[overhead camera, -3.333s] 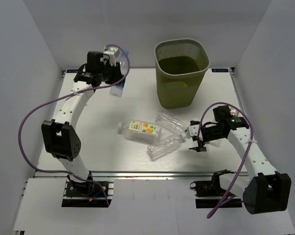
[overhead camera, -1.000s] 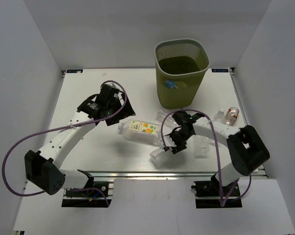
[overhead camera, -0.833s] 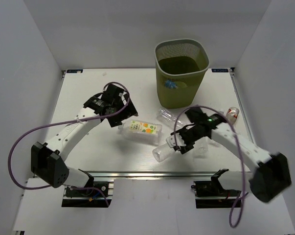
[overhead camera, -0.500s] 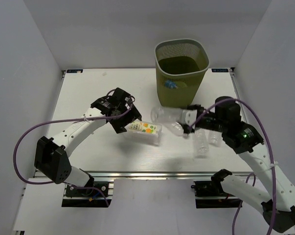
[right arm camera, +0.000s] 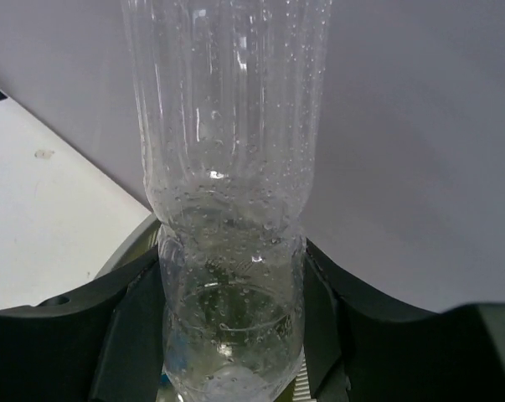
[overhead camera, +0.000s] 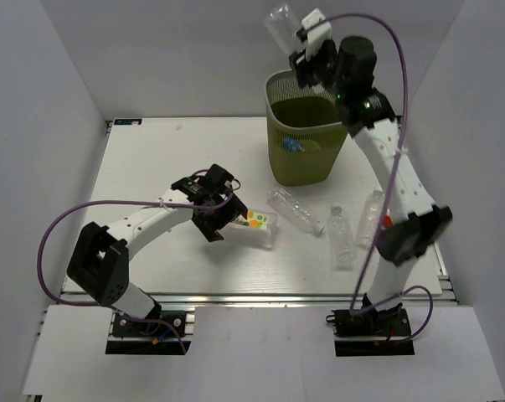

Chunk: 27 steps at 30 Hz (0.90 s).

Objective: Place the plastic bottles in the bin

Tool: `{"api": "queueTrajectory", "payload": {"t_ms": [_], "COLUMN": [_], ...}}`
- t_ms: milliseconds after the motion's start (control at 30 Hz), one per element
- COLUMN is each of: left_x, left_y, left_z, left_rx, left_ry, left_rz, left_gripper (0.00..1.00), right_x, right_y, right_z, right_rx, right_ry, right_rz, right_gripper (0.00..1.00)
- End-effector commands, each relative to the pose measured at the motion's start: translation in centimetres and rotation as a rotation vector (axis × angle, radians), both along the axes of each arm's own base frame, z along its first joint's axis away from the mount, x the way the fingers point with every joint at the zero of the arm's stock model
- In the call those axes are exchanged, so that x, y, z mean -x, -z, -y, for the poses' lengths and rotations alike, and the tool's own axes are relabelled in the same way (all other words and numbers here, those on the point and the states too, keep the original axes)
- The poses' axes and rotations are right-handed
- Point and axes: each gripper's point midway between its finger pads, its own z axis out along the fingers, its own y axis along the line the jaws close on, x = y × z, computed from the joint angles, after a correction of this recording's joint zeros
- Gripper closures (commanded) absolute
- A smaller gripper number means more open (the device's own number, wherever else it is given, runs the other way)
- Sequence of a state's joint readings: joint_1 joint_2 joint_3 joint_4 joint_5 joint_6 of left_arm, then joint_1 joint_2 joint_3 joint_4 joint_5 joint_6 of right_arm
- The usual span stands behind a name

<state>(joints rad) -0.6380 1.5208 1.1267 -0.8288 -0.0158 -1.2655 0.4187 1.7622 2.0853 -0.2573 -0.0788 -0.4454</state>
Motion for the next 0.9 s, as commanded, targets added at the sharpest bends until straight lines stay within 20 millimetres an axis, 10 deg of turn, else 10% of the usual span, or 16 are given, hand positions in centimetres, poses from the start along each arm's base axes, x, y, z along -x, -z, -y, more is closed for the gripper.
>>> {"api": "queueTrajectory", "payload": {"t_ms": [0,33,100,867], "left_x": [-1.4,-1.6,-2.0,-7.1], "left_y": [-0.7,-0.5,-0.1,3.2], "left_z": [0.1,0.5,0.5,3.3], "left_rx": [0.003,0.0,-0.001,-0.054], "left_ry": [-0.057,-0.053,-0.068,-0.15], "left_rz": [0.056,0.066,0.076,0.112], "left_gripper": [0.0,0.0,0.0,0.0], "right_x": [-3.1,-3.3,-3.4,7.8], "right_y": [0.8,2.2,5.7,11.3], "right_z": [0.8,0.5,0.4,4.0], "right_rx": [-0.094,-0.088,-0.074,-0.07], "right_ry": [0.043,-0.003,-0.019,-0.159], "right_rz": [-0.138,-0.182,-0.262,-0.365], "right_gripper": [0.79,0.38,0.1,0.1]}}
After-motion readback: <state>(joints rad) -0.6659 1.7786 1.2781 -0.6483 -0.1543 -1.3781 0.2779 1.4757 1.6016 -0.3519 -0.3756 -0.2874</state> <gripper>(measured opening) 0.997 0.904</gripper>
